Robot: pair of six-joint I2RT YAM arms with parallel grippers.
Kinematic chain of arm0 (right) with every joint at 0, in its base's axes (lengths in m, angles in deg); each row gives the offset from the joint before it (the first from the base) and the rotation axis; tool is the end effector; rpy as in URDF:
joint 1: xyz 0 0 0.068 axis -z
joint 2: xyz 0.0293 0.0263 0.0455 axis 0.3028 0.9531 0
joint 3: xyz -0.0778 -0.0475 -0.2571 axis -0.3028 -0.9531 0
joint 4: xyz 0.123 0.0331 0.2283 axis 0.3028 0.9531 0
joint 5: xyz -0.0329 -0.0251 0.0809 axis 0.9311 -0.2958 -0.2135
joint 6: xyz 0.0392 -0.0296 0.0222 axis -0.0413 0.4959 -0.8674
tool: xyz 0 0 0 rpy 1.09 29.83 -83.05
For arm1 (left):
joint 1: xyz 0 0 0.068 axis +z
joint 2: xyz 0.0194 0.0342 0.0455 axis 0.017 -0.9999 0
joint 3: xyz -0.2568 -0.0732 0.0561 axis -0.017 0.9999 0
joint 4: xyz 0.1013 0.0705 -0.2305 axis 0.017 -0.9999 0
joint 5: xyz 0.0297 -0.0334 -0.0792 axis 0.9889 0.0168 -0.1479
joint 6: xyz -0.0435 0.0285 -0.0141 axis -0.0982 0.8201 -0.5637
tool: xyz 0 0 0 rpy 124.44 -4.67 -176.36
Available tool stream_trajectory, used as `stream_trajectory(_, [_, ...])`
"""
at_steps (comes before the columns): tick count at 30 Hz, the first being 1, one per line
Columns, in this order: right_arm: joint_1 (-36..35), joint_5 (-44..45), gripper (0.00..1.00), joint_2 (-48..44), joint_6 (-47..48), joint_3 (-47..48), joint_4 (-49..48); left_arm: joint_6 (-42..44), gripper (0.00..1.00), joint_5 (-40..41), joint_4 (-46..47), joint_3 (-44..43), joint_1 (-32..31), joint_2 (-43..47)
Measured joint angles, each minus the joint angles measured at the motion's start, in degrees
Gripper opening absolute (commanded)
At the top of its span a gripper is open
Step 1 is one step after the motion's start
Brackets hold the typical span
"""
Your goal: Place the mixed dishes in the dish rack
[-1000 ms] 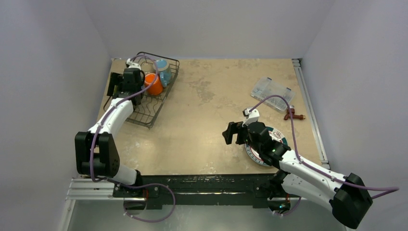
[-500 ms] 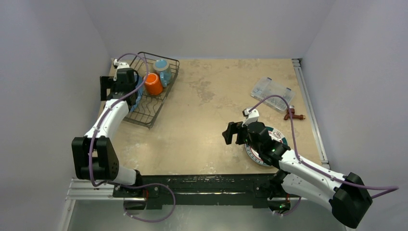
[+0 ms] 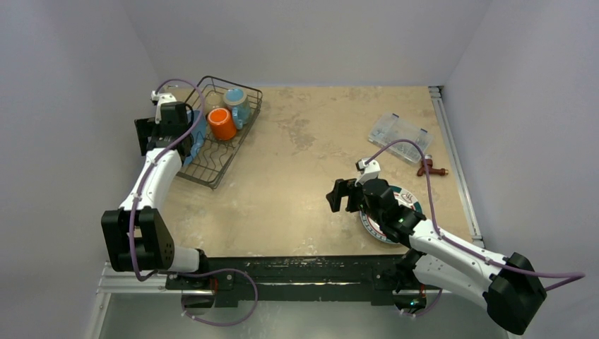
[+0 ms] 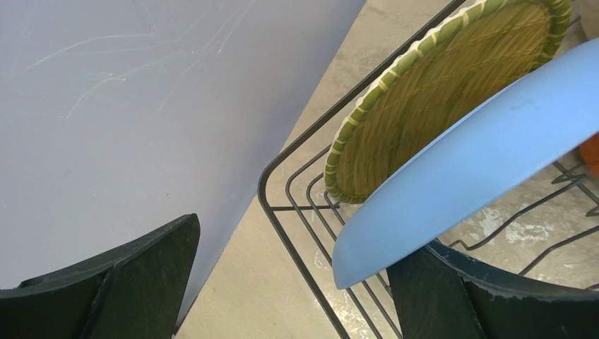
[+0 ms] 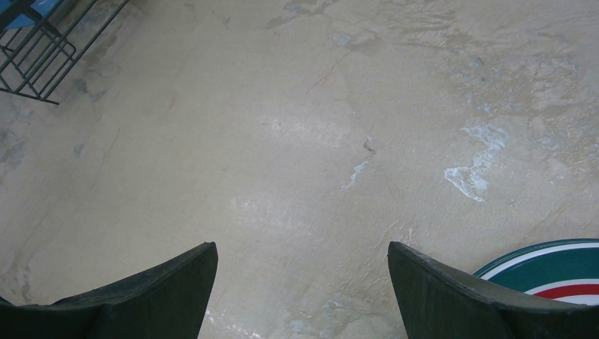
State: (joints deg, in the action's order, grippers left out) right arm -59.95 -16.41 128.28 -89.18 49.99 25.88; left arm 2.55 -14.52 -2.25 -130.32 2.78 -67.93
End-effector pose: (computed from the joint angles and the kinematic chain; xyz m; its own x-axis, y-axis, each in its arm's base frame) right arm 0.1508 0.1283 0.2124 -0.5338 0.1059 -0.8389 -0.3317 0.8864 0.3230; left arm 0.3038 0.0431 0.2950 -0.5983 -0.0673 -0.7984 -0.5826 0.7206 0.3759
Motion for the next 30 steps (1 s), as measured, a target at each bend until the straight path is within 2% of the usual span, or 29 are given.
stream_trajectory(16, [0.0, 0.0, 0.92, 0.0, 0.0, 0.0, 0.0, -2.4, 1.0, -9.5, -1.3, -0.6, 0.0, 4.6])
stream_trajectory(23, [0.0, 0.0, 0.92, 0.9, 0.0, 0.0, -0.1, -3.8, 1.0, -11.2, -2.0, -0.7, -0.5, 8.8])
stream_trajectory(27, [0.0, 0.0, 0.92, 1.2, 0.0, 0.0, -0.1, -4.3, 1.0, -11.7, -2.9, -1.2, -2.7, 11.9])
stream_trajectory(30, [0.0, 0.2, 0.91, 1.1, 0.0, 0.0, -0.1, -3.6, 1.0, -11.6, -3.1, -2.1, -7.9, 14.3])
